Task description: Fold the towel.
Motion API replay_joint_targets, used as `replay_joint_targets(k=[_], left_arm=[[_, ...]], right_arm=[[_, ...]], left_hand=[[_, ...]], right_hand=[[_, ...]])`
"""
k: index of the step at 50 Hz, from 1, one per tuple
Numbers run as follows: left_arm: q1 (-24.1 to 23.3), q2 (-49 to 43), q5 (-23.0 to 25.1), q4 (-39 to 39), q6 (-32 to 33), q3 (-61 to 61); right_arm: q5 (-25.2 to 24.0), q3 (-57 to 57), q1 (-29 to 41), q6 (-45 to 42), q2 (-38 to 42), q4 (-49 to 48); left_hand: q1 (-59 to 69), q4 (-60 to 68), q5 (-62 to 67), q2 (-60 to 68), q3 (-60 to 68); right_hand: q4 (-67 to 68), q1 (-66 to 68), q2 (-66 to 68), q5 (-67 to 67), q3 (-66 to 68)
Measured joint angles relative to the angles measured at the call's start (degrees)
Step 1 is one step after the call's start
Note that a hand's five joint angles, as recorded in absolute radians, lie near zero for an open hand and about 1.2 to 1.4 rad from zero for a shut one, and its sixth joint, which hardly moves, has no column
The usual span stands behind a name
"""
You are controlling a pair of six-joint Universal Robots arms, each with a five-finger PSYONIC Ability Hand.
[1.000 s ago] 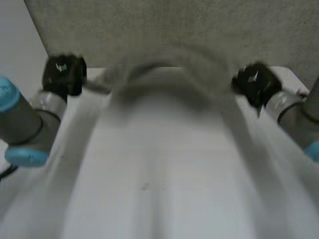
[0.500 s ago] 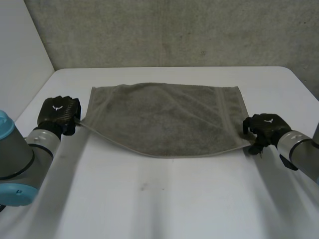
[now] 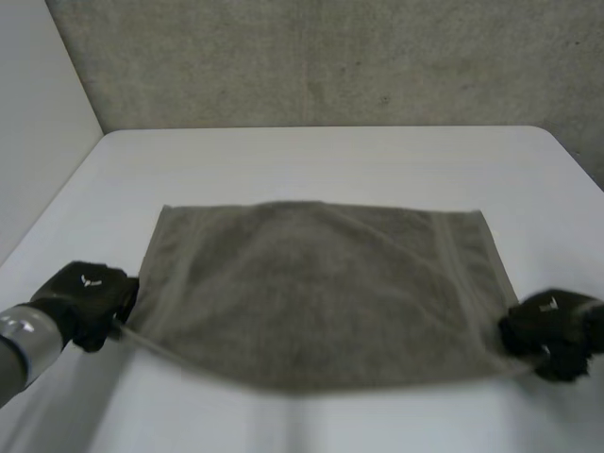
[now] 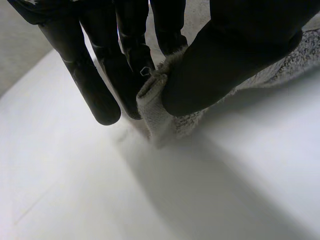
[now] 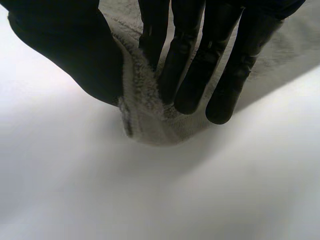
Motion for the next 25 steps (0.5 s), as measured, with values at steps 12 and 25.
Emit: replay_joint_targets(k=[12,25], left_arm=[[1.84,1.59,9.31,0.98,0.5,4.06],[-5.83,-28.12,1.06,15.81,-6.78,29.97]], right_arm=[[-0.29,-8.43,-1.19,0.47,-0.15,-1.38],[14.74,-30.08,17.22,16.37,18.33,-22.92]], left_hand=[[0.0,0.0,0.0,0.0,0.0],[0.0,0.0,0.0,0.0,0.0]], right_hand=[[0.0,0.0,0.0,0.0,0.0],[0.0,0.0,0.0,0.0,0.0]])
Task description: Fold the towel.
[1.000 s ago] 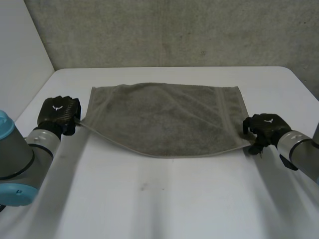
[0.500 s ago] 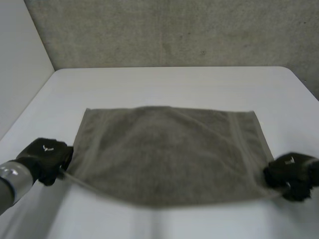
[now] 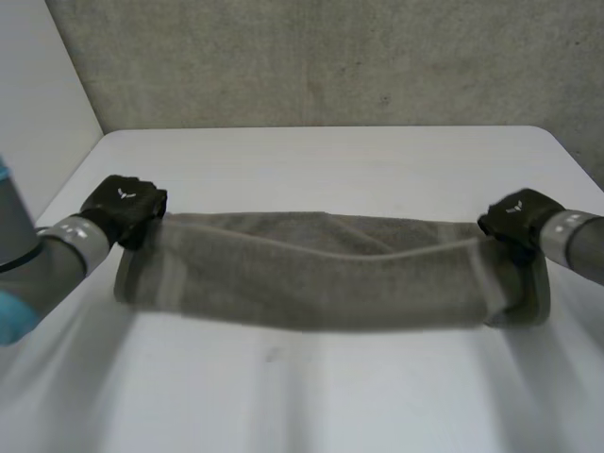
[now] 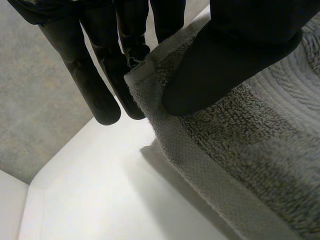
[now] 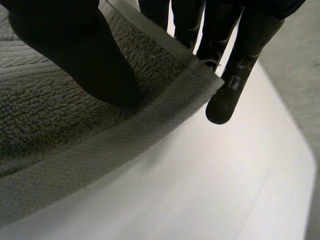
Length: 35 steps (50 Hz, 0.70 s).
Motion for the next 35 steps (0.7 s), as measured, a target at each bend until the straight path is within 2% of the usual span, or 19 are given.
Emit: replay_joint_targets(k=[7,10,16,19,20,21,22,23,24,26,27,28,35], left_arm=[[-1.8,-12.13,-2.87,3.0,-0.32,13.03],[-2.68,-16.76,-3.46,6.64,-0.3,18.17],[-3.97,-20.89,-3.87,12.99,-0.21,22.5],[-4.14,-21.37,-3.87,13.81,-0.2,22.99],[-4.33,-22.03,-3.81,14.53,-0.17,23.46],[-4.44,-22.33,-3.74,14.76,-0.14,23.62],[-4.55,-22.53,-3.68,14.89,-0.1,23.7],[-4.55,-22.53,-3.68,14.89,-0.1,23.7],[-4.84,-22.82,-3.6,14.98,0.03,23.61],[-5.21,-22.77,-3.61,14.97,0.18,22.97],[-5.54,-22.44,-3.64,14.96,0.28,22.11],[-5.77,-22.04,-3.69,14.95,0.34,21.31],[-6.51,-17.71,-3.96,14.8,0.27,15.67]], right_arm=[[5.54,-5.23,3.35,3.01,6.44,-11.46],[8.63,-7.19,4.57,3.65,9.38,-17.52],[11.44,-8.6,5.52,3.51,12.47,-24.41],[11.75,-8.78,5.61,3.45,12.97,-25.34],[12.13,-9.06,5.73,3.39,13.5,-26.14],[12.29,-9.15,5.77,3.38,13.69,-26.32],[12.61,-9.28,5.89,3.38,13.94,-26.54],[12.61,-9.28,5.89,3.38,13.94,-26.54],[13.23,-9.3,6.12,3.5,13.94,-26.66],[13.76,-8.91,6.28,3.7,13.38,-26.59],[14.1,-8.09,6.32,3.98,12.38,-26.47],[14.28,-7.3,6.31,4.26,11.43,-26.38],[13.76,0.54,5.48,8.75,4.04,-24.65]], left_hand=[[0.0,0.01,0.0,0.0,0.0],[0.0,0.0,0.0,0.0,0.0],[0.0,0.0,0.0,0.0,0.0],[0.0,0.0,0.0,0.0,0.0],[-0.69,-0.61,-0.51,-1.25,-1.27],[-0.69,-0.61,-0.51,-1.25,-1.27],[-8.95,-9.45,-7.86,-9.5,-9.34],[-8.95,-9.45,-7.86,-9.5,-9.34],[-31.66,-30.31,-29.76,-30.68,-30.34],[-31.58,-31.1,-30.46,-31.14,-31.02],[-46.21,-47.03,-45.98,-47.79,-47.57],[-52.98,-52.59,-51.5,-52.97,-52.88],[-57.65,-58.98,-57.23,-59.05,-58.98]], right_hand=[[0.0,0.0,0.0,0.0,0.0],[0.0,0.0,0.0,0.0,0.0],[0.0,0.0,0.0,0.0,0.0],[-2.0,-2.44,-1.9,-1.94,-2.01],[-18.57,-18.39,-19.97,-17.41,-18.59],[-29.04,-28.43,-30.71,-27.57,-30.14],[-36.94,-35.24,-37.54,-35.48,-36.95],[-36.94,-35.24,-37.54,-35.48,-36.95],[-52.15,-42.85,-52.03,-49.56,-52.25],[-54.67,-43.31,-53.69,-51.69,-54.86],[-54.92,-43.31,-54.01,-51.97,-55.48],[-54.92,-43.31,-54.01,-52.09,-55.48],[-54.92,-43.31,-54.01,-52.11,-55.48]])
